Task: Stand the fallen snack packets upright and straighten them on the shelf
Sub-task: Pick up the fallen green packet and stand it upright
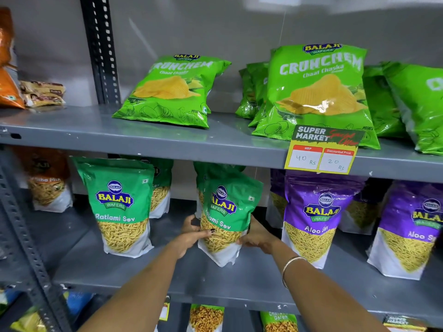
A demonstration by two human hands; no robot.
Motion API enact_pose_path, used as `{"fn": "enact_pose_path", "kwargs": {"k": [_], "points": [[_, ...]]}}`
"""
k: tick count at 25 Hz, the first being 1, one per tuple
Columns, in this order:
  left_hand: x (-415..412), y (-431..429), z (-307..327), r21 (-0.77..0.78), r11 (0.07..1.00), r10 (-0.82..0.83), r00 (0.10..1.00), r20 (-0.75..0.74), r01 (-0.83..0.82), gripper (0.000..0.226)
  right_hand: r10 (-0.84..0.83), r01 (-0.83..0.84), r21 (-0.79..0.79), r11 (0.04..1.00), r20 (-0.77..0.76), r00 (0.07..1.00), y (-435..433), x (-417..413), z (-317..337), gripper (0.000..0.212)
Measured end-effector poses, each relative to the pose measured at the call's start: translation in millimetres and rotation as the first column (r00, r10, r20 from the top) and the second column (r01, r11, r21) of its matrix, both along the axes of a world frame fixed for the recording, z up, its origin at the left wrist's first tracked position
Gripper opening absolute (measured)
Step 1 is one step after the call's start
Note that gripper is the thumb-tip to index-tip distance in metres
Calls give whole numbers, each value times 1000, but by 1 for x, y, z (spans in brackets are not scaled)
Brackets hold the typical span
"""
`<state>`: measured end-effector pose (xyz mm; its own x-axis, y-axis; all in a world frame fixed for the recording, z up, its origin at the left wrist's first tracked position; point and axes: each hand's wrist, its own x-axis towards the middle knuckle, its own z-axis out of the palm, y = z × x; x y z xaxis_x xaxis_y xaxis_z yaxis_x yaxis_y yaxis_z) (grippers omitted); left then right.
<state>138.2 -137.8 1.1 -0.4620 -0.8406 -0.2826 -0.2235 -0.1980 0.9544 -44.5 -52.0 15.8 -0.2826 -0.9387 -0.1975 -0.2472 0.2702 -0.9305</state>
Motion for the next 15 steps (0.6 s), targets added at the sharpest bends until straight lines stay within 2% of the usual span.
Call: {"fn": "enact_pose_path", "kwargs": {"k": [2,4,6,8,11,13,15], "points": [[-4,2,-2,2,1000,6,1000,12,-6,78,-9,16,-53,998,119,993,1,-4,-2,75],[-6,0,-3,-31,998,58,997,40,-57,67,53,-26,-109,994,260,964,1,-4,-5,70],[-8,2,-6,-84,988,133,989,65,-127,53,57,-15,-139,990,307,950,-2,-3,-9,74],[-10,4,-9,-93,981,176,984,37,-172,49,-3,50,-146,988,305,952,-7,-2,-13,82],[-14,7,-13,-105,971,222,974,50,-216,57,-1,61,-186,981,310,951,-10,0,-10,80],[-13,12,-9,-88,985,156,983,100,-148,62,32,23,-190,981,282,959,-9,-1,-5,74],[0,12,-3,-51,999,2,972,234,10,54,82,-76,-56,996,107,991,-3,-5,1,66]]}}
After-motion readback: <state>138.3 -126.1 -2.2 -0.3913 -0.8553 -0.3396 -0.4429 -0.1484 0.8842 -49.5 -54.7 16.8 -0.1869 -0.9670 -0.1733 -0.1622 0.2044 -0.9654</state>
